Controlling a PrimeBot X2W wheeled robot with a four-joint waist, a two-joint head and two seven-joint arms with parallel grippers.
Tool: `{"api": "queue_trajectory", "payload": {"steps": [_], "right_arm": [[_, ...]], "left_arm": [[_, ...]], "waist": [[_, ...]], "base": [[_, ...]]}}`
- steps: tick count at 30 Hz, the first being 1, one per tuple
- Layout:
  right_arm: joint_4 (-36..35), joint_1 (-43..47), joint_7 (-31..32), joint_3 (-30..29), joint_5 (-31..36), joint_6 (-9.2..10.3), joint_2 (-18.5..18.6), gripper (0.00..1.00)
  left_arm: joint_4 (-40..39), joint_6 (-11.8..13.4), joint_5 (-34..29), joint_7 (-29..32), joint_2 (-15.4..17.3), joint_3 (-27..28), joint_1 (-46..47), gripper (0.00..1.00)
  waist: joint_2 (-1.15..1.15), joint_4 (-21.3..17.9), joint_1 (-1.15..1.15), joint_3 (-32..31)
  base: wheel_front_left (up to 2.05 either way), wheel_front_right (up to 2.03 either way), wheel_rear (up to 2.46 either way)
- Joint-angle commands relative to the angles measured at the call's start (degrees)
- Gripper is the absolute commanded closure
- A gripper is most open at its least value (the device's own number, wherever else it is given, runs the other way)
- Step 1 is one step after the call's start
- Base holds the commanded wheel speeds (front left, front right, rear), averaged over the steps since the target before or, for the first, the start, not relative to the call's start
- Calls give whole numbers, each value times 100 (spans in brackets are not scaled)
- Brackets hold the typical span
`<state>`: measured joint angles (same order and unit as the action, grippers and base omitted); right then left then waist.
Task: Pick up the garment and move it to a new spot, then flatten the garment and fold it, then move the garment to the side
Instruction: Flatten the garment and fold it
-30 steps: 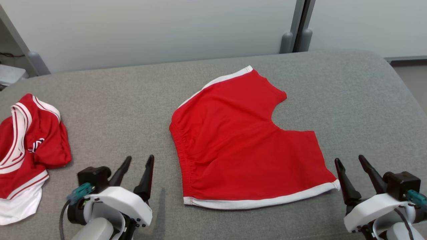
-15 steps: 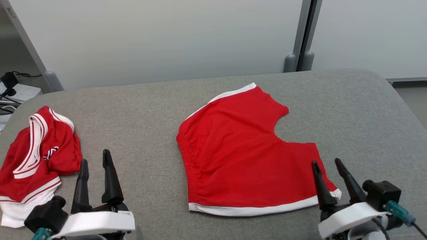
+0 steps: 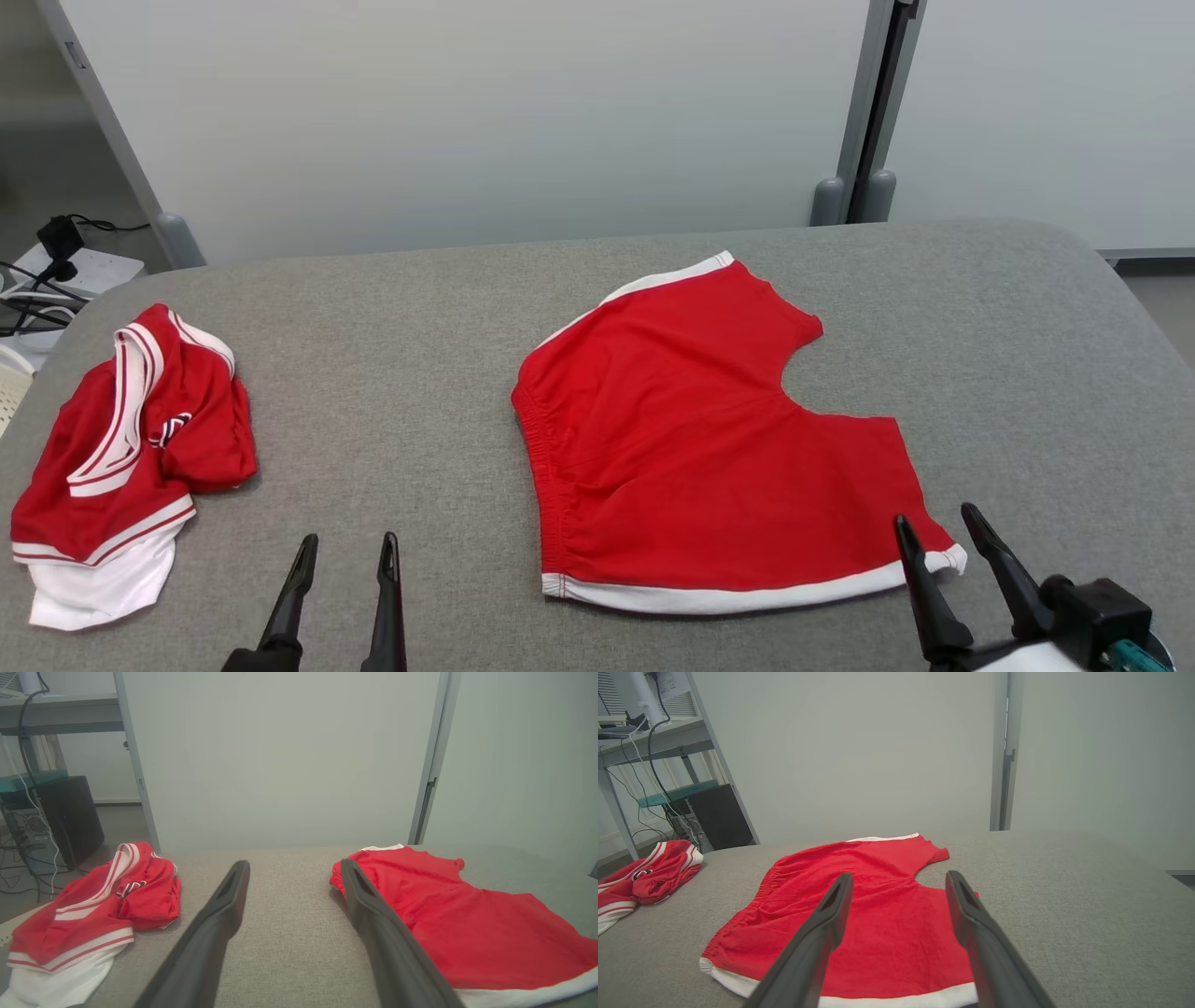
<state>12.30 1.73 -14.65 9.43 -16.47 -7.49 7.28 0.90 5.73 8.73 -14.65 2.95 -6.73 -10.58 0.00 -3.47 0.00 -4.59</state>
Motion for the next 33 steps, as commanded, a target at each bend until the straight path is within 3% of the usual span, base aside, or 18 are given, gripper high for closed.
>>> {"api": "queue_trajectory", "payload": {"steps": [1, 8, 28, 33], "right_arm": [[-177, -11, -35, 31, 46, 0, 79, 0], [-349, 370, -35, -127, -9, 0, 108, 0], [-408, 369, -35, -177, 3, 0, 97, 0], [-367, 346, -35, -167, -40, 0, 102, 0]], "left_arm": [[-61, -54, 13, -34, 1, 199, 131, 0], [111, -54, 209, -35, -5, 164, -39, 0], [207, -114, 95, -35, -7, 44, -23, 0], [467, -292, 63, -35, -7, -154, 40, 0]], "waist": [[0, 39, 0, -11], [0, 40, 0, -16], [0, -3, 0, 4], [0, 16, 0, 53]], "base": [[0, 0, 0], [0, 0, 0], [0, 0, 0], [0, 0, 0]]}}
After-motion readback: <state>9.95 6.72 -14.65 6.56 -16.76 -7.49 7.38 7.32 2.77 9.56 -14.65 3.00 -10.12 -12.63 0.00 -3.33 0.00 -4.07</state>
